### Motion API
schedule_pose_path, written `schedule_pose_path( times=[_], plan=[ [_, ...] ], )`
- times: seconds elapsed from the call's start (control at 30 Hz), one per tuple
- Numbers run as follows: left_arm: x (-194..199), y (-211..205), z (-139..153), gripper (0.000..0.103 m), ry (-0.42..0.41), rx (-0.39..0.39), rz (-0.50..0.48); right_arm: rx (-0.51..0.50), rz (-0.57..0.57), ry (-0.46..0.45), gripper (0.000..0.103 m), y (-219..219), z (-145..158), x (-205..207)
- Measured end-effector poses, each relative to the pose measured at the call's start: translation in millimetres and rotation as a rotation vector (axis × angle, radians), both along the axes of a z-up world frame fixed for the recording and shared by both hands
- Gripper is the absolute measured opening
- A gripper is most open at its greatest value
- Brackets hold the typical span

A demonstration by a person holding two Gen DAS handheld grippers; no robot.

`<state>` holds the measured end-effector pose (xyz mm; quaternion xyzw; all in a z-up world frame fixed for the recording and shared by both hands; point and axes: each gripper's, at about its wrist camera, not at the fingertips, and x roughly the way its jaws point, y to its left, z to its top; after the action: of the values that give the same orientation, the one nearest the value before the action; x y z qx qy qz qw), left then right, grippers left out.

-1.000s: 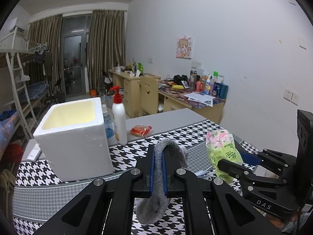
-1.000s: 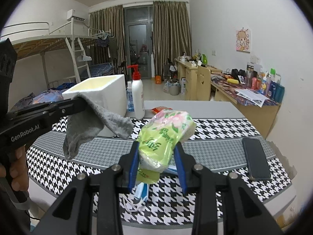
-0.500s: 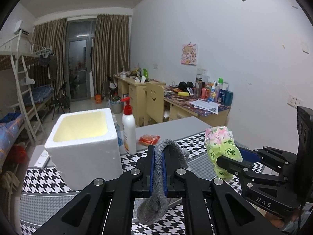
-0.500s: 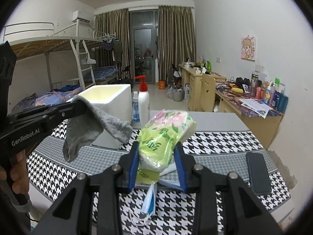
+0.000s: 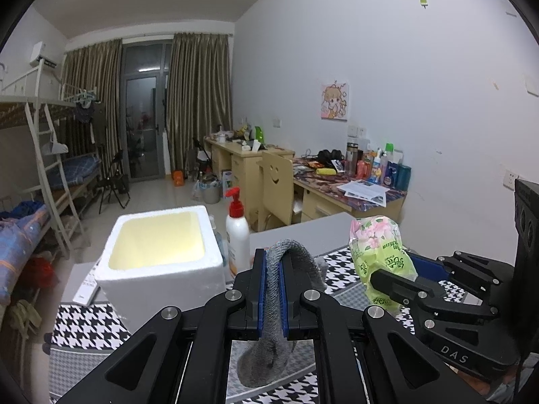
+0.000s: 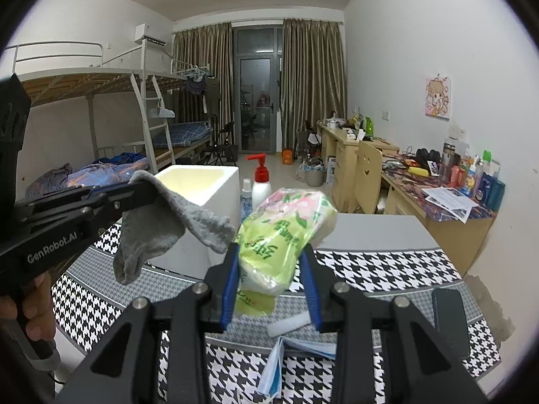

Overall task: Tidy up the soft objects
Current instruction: 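Carry the sock with the left tool while the right tool carries the packet to the box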

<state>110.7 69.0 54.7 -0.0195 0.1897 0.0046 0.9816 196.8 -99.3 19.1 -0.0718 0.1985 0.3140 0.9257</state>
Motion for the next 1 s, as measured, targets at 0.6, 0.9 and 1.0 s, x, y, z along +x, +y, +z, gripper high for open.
schedule_pose_path(
  times=[0.6, 0.9, 1.0],
  plan=[
    [20.9, 22.0, 22.5, 0.007, -0.022, 0.005, 0.041, -0.004, 0.013, -0.009, 0.04, 23.3, 16.9, 16.8],
    [35.2, 41.9, 37.2, 0.007, -0.029, 0.009, 0.09, -0.015, 0.038, -0.033, 0.04, 45.0, 33.1, 22.4],
    [41.8, 47.5, 39.8, 0.007, -0.028, 0.014, 0.106, -0.014, 0.048, -0.035, 0.04, 49.0, 37.1, 24.8]
  ],
)
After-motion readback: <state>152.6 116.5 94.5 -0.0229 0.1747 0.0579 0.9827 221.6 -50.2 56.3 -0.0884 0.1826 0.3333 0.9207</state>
